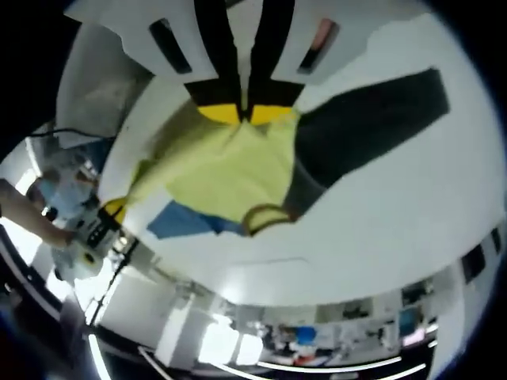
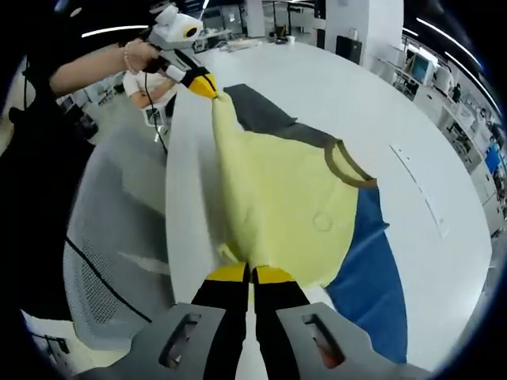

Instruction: Fold the garment on the visible template until the final outline fits inside the template.

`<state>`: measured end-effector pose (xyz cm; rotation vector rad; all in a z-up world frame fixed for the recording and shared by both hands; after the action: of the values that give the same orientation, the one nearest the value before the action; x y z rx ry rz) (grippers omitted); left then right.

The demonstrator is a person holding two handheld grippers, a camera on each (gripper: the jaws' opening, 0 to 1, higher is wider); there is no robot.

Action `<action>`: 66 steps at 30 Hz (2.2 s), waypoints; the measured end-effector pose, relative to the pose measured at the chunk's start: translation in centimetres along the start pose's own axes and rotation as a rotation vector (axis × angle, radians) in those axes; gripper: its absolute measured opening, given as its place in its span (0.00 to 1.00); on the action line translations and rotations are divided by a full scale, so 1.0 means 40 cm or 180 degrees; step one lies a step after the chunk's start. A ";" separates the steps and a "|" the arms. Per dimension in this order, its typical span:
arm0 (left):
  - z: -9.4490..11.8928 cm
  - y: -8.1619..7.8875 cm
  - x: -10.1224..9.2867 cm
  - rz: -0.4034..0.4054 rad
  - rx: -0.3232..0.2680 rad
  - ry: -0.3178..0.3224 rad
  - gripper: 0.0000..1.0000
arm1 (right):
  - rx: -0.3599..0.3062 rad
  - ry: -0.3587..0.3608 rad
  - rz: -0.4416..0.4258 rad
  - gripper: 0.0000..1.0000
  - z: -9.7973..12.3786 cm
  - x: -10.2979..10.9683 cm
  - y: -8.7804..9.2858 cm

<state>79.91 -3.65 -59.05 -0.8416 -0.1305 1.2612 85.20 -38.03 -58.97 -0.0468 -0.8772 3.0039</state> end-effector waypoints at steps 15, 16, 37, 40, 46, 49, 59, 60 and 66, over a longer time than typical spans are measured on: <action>-0.174 0.005 0.120 0.0326 0.0201 -0.0354 0.00 | 0.0256 0.0084 -0.0299 0.02 -0.154 -0.154 0.031; -0.176 0.007 0.120 0.0336 0.0209 -0.0365 0.00 | 0.0264 0.0107 -0.0325 0.02 -0.160 -0.159 0.033; -0.242 0.051 0.168 0.0528 0.0407 -0.0457 0.00 | 0.0475 0.0329 -0.0518 0.02 -0.247 -0.184 0.071; -0.241 0.049 0.168 0.0516 0.0410 -0.0464 0.00 | 0.0454 0.0339 -0.0494 0.03 -0.244 -0.185 0.071; -0.236 0.044 0.166 0.0482 0.0389 -0.0458 0.00 | 0.0431 0.0424 -0.0480 0.04 -0.228 -0.190 0.075; -0.229 0.039 0.163 0.0445 0.0374 -0.0461 0.00 | 0.0445 0.0455 -0.0470 0.04 -0.223 -0.189 0.075; -0.199 0.022 0.159 0.0343 0.0306 -0.0463 0.09 | 0.0419 0.0614 -0.0412 0.12 -0.175 -0.175 0.067; -0.196 0.021 0.159 0.0322 0.0295 -0.0469 0.10 | 0.0400 0.0644 -0.0425 0.13 -0.168 -0.174 0.066; -0.157 0.023 0.145 0.0281 0.0250 -0.0461 0.17 | 0.0199 0.0917 -0.0609 0.19 -0.106 -0.155 0.064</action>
<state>84.43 -1.60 -66.08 -0.6948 -0.1599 1.4016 91.53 -38.01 -63.77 -0.3627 -0.7135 2.7509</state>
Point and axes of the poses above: the point that each gripper's makers call its tool centre point, and the gripper's own axes: z roughly backward along the fingers, x roughly to its left, y roughly out of its underside, the point moved 9 cm from there along z, roughly backward along the fingers, and after that the axes turned 10 degrees about z, right-handed, at the moved point
